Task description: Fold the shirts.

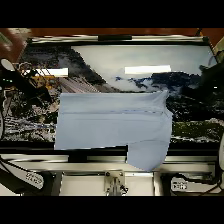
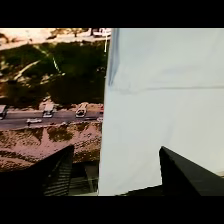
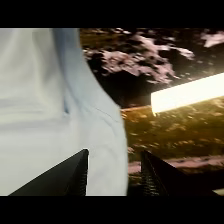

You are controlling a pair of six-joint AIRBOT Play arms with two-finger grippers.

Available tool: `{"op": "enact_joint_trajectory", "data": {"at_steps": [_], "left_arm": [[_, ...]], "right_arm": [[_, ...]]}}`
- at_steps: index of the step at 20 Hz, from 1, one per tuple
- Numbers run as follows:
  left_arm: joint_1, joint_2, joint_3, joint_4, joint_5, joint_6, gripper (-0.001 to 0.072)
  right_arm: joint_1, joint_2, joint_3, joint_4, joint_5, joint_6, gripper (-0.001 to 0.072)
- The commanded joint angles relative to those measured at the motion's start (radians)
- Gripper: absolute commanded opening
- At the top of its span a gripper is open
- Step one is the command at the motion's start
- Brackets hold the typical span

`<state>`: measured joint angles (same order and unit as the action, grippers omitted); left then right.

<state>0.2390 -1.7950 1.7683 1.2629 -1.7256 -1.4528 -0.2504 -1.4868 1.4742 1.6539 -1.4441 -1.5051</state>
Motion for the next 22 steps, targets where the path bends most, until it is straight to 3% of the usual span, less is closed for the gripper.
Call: {"op": "enact_joint_trajectory", "data": {"at_steps": [1, 3, 6, 10, 16, 22], "left_arm": [[0.058, 0.117, -0.032, 0.017, -0.026, 0.005, 0.0615], [0.077, 0.2, -0.178, 0.016, -0.012, 0.027, 0.0615], [0.107, 0.349, -0.542, -0.021, 0.083, 0.072, 0.0614], [0.178, 0.465, -0.846, -0.1, 0.183, 0.18, 0.0615], [0.197, 0.471, -1.045, -0.135, 0.304, 0.246, 0.0614], [0.197, 0.471, -1.109, -0.155, 0.343, 0.293, 0.0598]], "right_arm": [[-0.134, 0.102, -0.017, -0.048, -0.162, -0.098, 0.0451], [-0.202, 0.178, -0.138, -0.042, -0.175, -0.151, 0.0451], [-0.279, 0.285, -0.339, 0.089, -0.064, -0.193, 0.0451], [-0.288, 0.305, -0.431, 0.215, -0.013, -0.228, 0.0451], [-0.288, 0.305, -0.436, 0.248, 0.018, -0.227, 0.045], [-0.288, 0.305, -0.436, 0.248, 0.023, -0.226, 0.045]]}}
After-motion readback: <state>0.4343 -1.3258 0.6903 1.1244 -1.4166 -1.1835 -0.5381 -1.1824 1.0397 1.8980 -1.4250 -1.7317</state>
